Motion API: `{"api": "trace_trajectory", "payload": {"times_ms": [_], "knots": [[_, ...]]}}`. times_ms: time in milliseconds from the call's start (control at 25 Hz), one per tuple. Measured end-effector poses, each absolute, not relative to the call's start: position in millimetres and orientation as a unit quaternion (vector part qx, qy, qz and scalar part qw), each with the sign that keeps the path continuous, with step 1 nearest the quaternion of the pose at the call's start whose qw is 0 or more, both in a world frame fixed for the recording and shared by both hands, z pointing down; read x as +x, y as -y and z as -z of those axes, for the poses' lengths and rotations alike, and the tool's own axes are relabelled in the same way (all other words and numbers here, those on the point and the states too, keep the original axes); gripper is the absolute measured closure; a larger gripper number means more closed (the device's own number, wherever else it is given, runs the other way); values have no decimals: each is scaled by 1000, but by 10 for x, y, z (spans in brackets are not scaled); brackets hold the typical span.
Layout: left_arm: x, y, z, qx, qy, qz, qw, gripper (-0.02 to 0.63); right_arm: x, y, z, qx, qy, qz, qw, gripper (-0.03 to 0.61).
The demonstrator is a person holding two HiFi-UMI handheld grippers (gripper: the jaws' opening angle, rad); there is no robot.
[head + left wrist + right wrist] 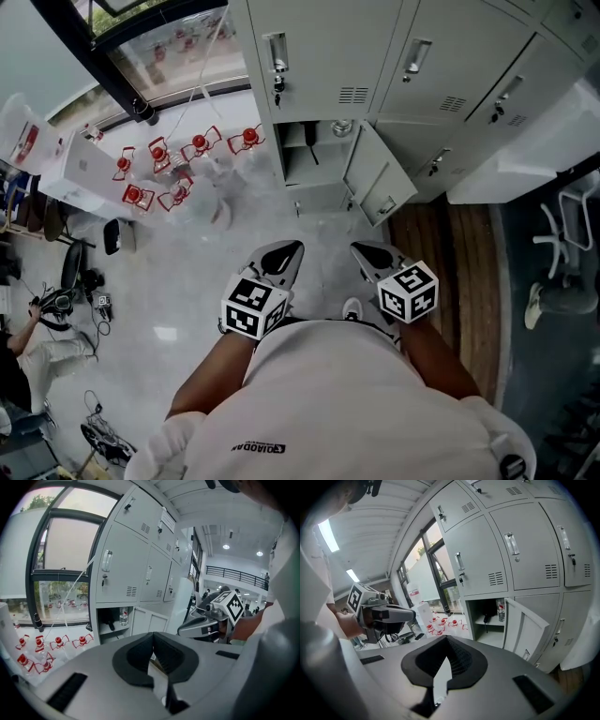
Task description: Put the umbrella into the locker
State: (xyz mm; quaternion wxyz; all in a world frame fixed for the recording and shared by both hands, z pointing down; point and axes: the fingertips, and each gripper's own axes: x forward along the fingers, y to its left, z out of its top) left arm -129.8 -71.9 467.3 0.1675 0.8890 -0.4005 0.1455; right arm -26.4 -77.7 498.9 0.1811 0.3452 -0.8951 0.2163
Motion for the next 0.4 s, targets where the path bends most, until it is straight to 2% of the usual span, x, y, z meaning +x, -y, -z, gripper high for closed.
{"api": "trace_trajectory", "payload": {"times_ms": [400], "knots": [[-1275,722,-4674,889,401,-141,171,600,-224,761,-4984,345,896,-215,178,538]]}}
